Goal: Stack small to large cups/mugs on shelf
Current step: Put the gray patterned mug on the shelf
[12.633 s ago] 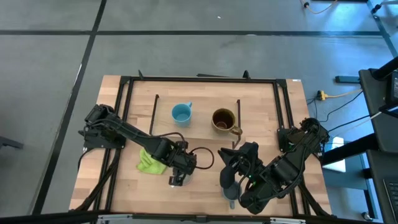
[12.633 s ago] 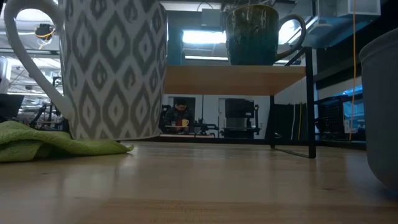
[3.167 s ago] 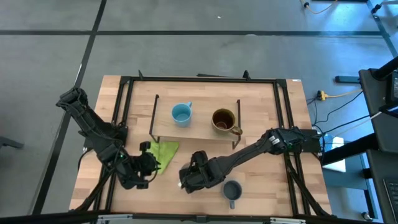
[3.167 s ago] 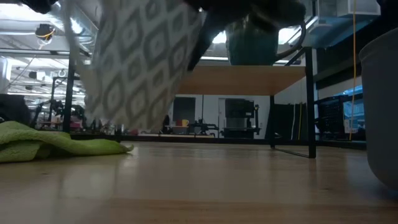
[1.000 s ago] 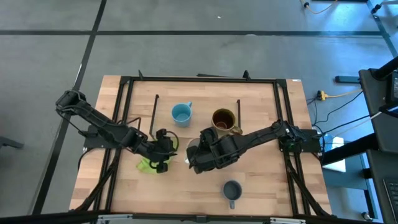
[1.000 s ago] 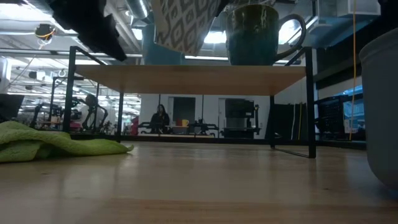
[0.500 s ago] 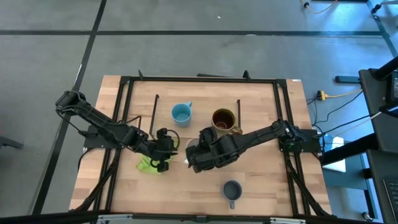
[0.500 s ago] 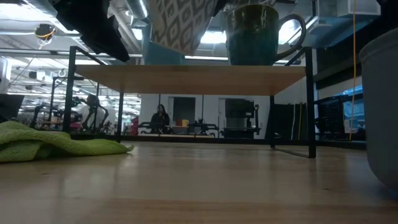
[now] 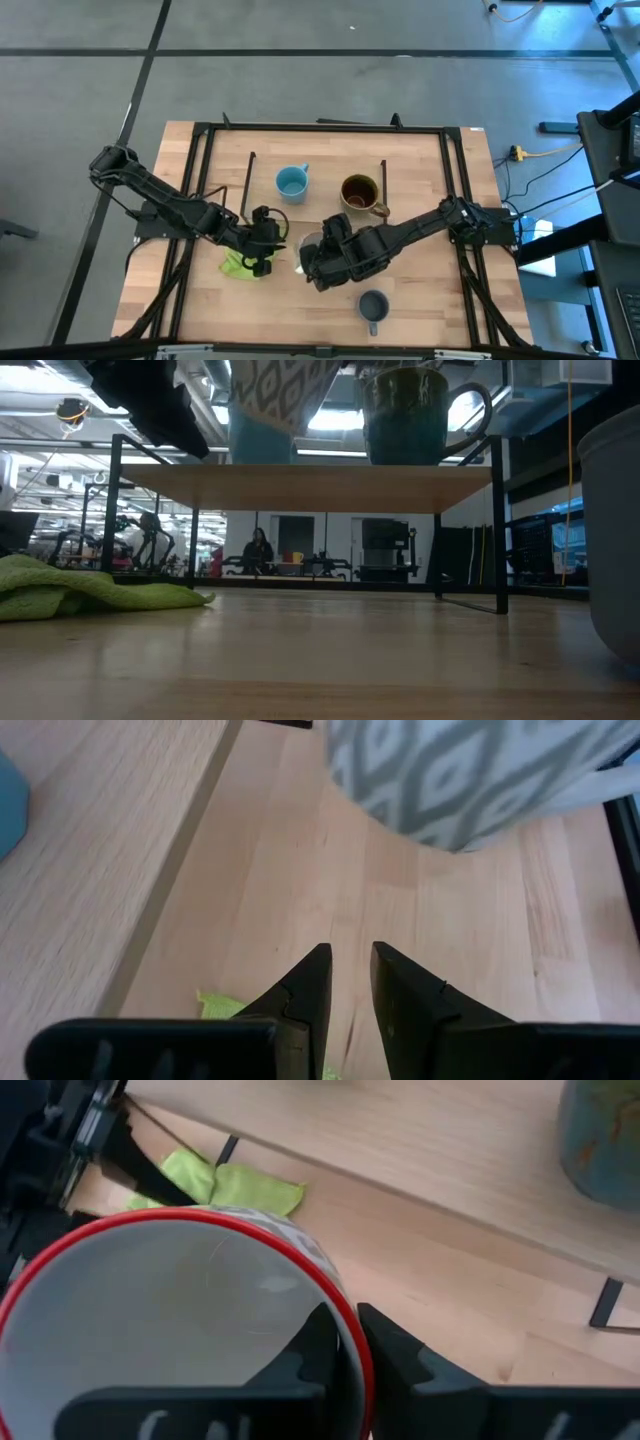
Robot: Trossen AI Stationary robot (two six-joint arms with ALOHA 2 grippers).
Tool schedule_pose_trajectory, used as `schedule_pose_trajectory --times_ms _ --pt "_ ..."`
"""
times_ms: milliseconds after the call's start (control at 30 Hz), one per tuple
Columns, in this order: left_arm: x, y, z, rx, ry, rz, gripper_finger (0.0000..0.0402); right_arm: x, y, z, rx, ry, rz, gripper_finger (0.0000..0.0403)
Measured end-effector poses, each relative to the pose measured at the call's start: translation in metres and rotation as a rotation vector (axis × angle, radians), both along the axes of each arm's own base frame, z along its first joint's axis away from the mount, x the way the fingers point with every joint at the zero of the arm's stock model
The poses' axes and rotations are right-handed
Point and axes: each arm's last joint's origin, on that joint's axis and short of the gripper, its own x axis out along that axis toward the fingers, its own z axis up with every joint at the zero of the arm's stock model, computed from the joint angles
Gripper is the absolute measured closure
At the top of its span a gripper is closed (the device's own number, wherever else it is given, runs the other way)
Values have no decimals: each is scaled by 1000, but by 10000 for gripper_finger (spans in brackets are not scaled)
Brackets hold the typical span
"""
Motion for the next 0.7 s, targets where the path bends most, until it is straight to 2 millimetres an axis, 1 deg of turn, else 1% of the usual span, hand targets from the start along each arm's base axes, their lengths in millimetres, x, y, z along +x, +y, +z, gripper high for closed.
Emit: schedule_pose_trajectory --times_ms 233,333,500,600,700 --pt "8 -3 3 -29 -74 5 333 1 -3 0 -24 -7 -6 374" --pt "15 -6 -5 -25 -72 10 333 1 -2 0 -21 -6 -5 371" --pt "26 -13 -24 9 -39 14 333 1 -2 0 -21 -7 -5 372" --pt "26 -17 -26 68 -73 58 333 1 -2 0 -21 -7 -4 374" --pt "27 -17 -23 119 -131 122 333 1 -2 0 -20 -4 -3 370"
